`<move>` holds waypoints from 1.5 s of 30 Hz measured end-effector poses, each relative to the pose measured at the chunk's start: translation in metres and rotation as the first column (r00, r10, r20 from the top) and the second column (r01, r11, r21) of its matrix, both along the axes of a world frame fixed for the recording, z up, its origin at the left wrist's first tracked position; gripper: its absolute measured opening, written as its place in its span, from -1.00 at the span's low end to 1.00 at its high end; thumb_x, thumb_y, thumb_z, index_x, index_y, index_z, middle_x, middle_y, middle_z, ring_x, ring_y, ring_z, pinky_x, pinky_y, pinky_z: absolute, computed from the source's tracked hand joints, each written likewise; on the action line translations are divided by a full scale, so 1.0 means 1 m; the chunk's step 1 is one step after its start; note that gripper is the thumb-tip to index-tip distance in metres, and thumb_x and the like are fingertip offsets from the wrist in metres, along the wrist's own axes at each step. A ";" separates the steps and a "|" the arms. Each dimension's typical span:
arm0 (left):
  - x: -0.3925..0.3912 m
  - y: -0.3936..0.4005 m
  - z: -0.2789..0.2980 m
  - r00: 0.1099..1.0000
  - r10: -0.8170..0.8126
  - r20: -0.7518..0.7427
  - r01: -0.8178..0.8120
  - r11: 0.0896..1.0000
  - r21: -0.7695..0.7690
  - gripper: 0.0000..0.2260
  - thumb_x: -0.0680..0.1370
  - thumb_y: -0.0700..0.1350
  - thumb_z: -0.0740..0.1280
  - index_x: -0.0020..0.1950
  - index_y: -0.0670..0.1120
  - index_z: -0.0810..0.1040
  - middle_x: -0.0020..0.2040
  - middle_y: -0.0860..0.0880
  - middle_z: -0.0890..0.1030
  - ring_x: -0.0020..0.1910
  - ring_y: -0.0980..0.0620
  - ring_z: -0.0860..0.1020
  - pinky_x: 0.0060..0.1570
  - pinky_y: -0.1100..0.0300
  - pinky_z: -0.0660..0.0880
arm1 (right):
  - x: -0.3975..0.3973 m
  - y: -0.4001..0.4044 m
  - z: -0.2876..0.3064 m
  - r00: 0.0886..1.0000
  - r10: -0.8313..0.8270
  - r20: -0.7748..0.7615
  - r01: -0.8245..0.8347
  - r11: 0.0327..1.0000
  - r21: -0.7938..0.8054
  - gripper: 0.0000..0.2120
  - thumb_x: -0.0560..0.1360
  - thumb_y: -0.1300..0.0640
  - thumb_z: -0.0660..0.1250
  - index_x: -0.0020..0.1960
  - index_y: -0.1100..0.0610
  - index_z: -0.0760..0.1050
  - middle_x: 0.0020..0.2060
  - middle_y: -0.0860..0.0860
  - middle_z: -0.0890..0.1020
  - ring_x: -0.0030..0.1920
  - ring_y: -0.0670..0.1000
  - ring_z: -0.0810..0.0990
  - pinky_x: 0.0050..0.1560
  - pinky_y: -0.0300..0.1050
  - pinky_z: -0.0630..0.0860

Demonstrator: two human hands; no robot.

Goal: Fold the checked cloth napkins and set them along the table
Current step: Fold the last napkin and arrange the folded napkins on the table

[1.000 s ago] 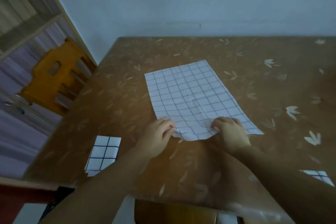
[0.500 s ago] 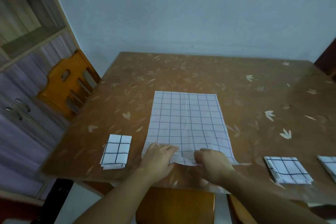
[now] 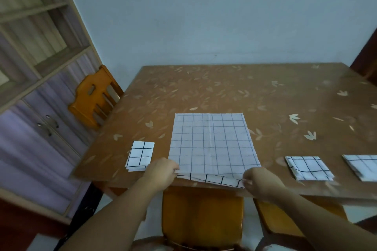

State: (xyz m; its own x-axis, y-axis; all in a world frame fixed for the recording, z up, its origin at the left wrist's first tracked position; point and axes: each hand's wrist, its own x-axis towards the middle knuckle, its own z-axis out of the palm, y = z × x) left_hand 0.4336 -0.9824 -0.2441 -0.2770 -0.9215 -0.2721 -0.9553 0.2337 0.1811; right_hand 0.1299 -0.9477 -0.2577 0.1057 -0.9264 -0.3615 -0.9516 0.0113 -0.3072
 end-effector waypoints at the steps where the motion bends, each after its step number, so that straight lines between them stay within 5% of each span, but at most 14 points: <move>1: 0.000 0.003 0.006 1.000 0.024 -0.014 -0.024 1.000 -0.005 -0.82 0.58 -0.15 0.22 -0.04 0.02 0.62 -0.09 0.00 0.63 -0.13 -0.02 0.56 -0.18 0.11 0.50 | -0.004 0.002 0.006 1.000 -0.007 0.017 0.007 1.000 0.004 -0.77 0.54 0.11 0.26 -0.28 -0.07 0.44 -0.29 -0.11 0.56 -0.28 -0.16 0.54 -0.35 -0.32 0.38; 5: 0.004 0.010 0.023 0.978 0.154 -0.141 -0.155 0.988 -0.001 -0.80 0.55 -0.15 0.29 0.08 -0.01 0.67 0.07 0.00 0.66 0.03 -0.04 0.59 0.03 0.06 0.55 | -0.018 0.002 0.030 0.994 -0.068 0.089 0.068 0.998 -0.003 -0.85 0.53 0.14 0.27 -0.20 0.03 0.54 -0.28 -0.09 0.60 -0.29 -0.13 0.55 -0.34 -0.30 0.43; 9: 0.009 0.002 0.023 0.916 0.278 -0.288 -0.288 0.958 0.010 -0.92 0.52 -0.05 0.39 -0.06 0.00 0.67 -0.01 0.03 0.65 -0.01 0.02 0.59 0.01 0.10 0.55 | -0.027 -0.009 0.042 0.952 -0.237 0.193 0.244 0.969 -0.018 -0.81 0.46 0.17 0.26 -0.33 0.15 0.43 -0.44 0.01 0.47 -0.44 -0.03 0.40 -0.42 -0.21 0.32; 19: 0.007 -0.077 0.012 0.609 0.466 -0.642 -0.539 0.837 0.096 -0.86 0.48 -0.16 0.47 0.02 -0.06 0.63 -0.06 0.03 0.60 0.09 -0.05 0.55 -0.03 0.19 0.40 | -0.019 -0.084 0.030 0.893 -0.373 0.253 0.400 0.914 -0.066 -0.75 0.44 0.16 0.27 -0.39 0.15 0.34 -0.50 0.03 0.40 -0.46 0.00 0.34 -0.42 -0.17 0.25; 22: 0.003 -0.098 -0.003 0.708 0.440 -0.553 -0.609 0.777 -0.161 -0.63 0.50 -0.07 0.43 0.29 0.04 0.48 0.18 0.03 0.52 0.24 -0.08 0.44 0.18 0.01 0.41 | -0.017 -0.116 0.016 0.860 -0.440 0.257 0.467 0.883 -0.051 -0.77 0.44 0.17 0.27 -0.38 0.17 0.37 -0.50 0.04 0.40 -0.47 0.01 0.35 -0.44 -0.18 0.22; 25: -0.009 -0.103 -0.023 0.911 0.148 -0.385 -0.309 0.863 -0.400 -0.68 0.53 0.01 0.32 0.29 0.11 0.45 0.27 0.10 0.44 0.33 0.01 0.34 0.30 0.00 0.24 | -0.012 -0.149 0.002 0.826 -0.498 0.264 0.530 0.846 -0.062 -0.78 0.44 0.17 0.25 -0.37 0.18 0.41 -0.49 0.04 0.46 -0.45 0.03 0.40 -0.44 -0.20 0.29; 28: -0.020 -0.100 -0.045 0.963 -0.151 -0.221 0.099 0.968 -0.230 -0.67 0.59 0.13 0.14 0.35 0.17 0.42 0.36 0.13 0.41 0.40 0.07 0.28 0.43 0.00 0.12 | -0.005 -0.175 -0.008 0.807 -0.536 0.246 0.567 0.821 -0.071 -0.79 0.46 0.14 0.23 -0.34 0.15 0.46 -0.39 0.08 0.55 -0.34 0.09 0.51 -0.30 -0.13 0.46; 30: -0.024 -0.101 -0.065 0.971 -0.206 -0.120 0.202 0.978 -0.051 -0.55 0.61 0.23 0.06 0.50 0.21 0.21 0.55 0.10 0.17 0.55 0.01 0.03 0.51 -0.07 -0.10 | 0.003 -0.182 -0.015 0.812 -0.559 0.167 0.578 0.808 -0.110 -0.84 0.49 0.08 0.24 -0.05 0.08 0.57 -0.05 0.13 0.61 -0.05 0.17 0.56 0.06 0.04 0.49; 33: -0.025 -0.105 -0.093 0.981 -0.195 0.005 0.194 0.979 0.069 -0.44 0.59 0.33 -0.07 0.55 0.23 -0.12 0.60 0.08 -0.18 0.55 -0.07 -0.27 0.48 -0.17 -0.27 | 0.012 -0.170 -0.036 0.904 -0.425 -0.055 0.394 0.874 -0.283 -0.43 0.52 -0.10 0.25 0.47 -0.01 0.20 0.48 0.12 0.21 0.47 0.18 0.18 0.45 0.18 0.08; 37: -0.024 -0.112 -0.112 0.982 -0.174 0.066 0.170 0.983 0.072 -0.41 0.57 0.36 -0.15 0.54 0.24 -0.26 0.56 0.08 -0.32 0.51 -0.06 -0.39 0.46 -0.17 -0.34 | 0.036 -0.133 -0.072 0.977 -0.102 -0.187 0.043 0.955 -0.294 -0.37 0.53 -0.30 -0.01 0.52 -0.05 0.15 0.54 0.06 0.17 0.54 0.13 0.09 0.47 0.24 0.01; 40: -0.025 -0.117 -0.116 0.982 -0.175 0.064 0.172 0.984 0.050 -0.41 0.57 0.37 -0.17 0.53 0.24 -0.28 0.56 0.09 -0.34 0.50 -0.05 -0.42 0.46 -0.15 -0.36 | 0.046 -0.118 -0.096 0.984 -0.042 -0.173 0.021 0.992 -0.122 -0.26 0.45 -0.42 -0.29 0.56 -0.14 -0.09 0.57 -0.02 -0.07 0.56 0.09 -0.15 0.48 0.19 -0.19; 45: -0.025 -0.132 -0.121 0.983 -0.173 0.053 0.172 0.985 0.026 -0.41 0.54 0.39 -0.21 0.52 0.27 -0.30 0.55 0.11 -0.34 0.49 -0.01 -0.44 0.45 -0.13 -0.38 | 0.047 -0.125 -0.105 0.984 -0.098 -0.146 0.079 0.988 -0.129 -0.30 0.47 -0.40 -0.26 0.55 -0.16 -0.21 0.56 -0.05 -0.21 0.53 0.06 -0.32 0.48 0.17 -0.27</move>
